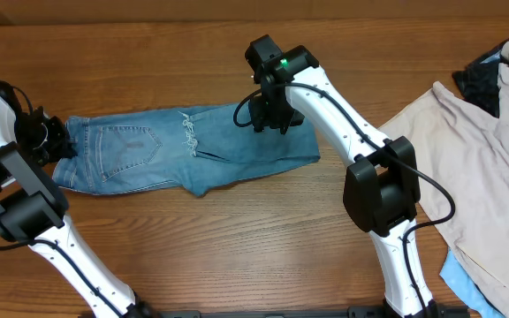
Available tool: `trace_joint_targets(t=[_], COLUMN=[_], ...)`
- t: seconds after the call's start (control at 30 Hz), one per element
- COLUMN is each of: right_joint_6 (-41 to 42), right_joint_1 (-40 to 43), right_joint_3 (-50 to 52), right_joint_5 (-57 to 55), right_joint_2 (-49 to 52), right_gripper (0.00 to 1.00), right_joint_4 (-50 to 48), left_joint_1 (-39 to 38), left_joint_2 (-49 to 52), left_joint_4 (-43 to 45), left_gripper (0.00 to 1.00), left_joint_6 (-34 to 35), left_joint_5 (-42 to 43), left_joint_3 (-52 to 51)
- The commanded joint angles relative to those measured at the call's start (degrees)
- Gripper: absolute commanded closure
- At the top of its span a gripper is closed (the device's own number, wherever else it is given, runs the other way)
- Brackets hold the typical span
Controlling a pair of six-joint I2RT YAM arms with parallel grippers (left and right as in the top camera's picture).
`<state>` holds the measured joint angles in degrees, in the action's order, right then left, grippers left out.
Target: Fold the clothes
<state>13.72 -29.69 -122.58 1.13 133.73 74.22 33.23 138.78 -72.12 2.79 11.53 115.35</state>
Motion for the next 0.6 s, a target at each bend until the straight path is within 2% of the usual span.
trace_joint_targets(t=[0.0,0.1,0.33,0.57], right_joint_6=[1.55,3.93,3.87,-0.44], right_joint_1=[0.74,2.49,8.87,11.23], right_joint_3=[-1.16,-1.29,-1.27,-1.22], right_joint_5=[-3.45,-5.62,-5.22,0.57], right_joint_2=[-0.2,-0.24,-0.26,-0.17], right_gripper=[0.39,0.39,0.37,0.37], right_joint_4=[-0.46,-0.83,-0.68,-1.29], left_joint_1=[2.23,4.35,8.9,6.91], left_joint_2=[1.88,-0.37,-6.43,-11.63], left_joint_4=[-2.29,-3.65,-5.6,-10.21], left_gripper=[0.96,0.96,0.96,0.96], left_joint_6=[0.81,1.14,4.17,4.52], left_joint_5=[-1.36,-1.36,-0.87,8.63], left_joint_3=[3.56,7.74,19.19,28.09])
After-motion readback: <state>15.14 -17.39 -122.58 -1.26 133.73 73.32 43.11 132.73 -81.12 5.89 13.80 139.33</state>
